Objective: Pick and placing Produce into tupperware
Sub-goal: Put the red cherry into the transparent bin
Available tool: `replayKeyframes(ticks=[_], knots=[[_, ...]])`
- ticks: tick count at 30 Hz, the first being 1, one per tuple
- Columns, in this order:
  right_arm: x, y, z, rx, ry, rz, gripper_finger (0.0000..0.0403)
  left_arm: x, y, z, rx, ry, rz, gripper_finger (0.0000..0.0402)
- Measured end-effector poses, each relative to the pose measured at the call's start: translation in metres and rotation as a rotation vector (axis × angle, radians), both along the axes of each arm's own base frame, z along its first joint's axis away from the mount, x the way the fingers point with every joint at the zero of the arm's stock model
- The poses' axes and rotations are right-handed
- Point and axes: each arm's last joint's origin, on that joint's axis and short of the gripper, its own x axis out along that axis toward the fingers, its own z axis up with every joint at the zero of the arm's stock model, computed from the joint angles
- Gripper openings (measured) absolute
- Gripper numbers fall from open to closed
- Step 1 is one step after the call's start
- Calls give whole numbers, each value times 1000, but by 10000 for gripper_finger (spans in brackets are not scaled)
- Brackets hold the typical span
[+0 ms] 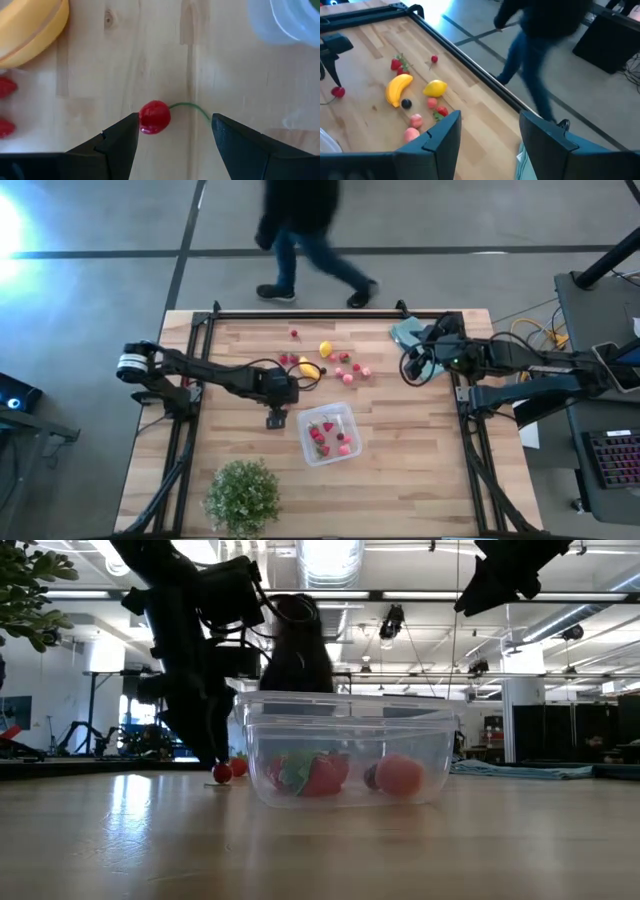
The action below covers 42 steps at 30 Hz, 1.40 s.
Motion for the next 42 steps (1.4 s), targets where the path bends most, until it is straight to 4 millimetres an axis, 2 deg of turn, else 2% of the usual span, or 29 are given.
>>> replayKeyframes(ticks=[7,17,28,42], knots=[[0,0,-8,-1,28,4,194,1,6,-5,53,28,2,235],[1,0,-8,-2,24,3,194,2,16,-10,55,39,38,233],[1,-4,-8,-3,16,-21,194,4,17,-13,51,30,38,166],[2,-5,-6,-4,-8,-29,194,4,17,-15,46,41,38,124]])
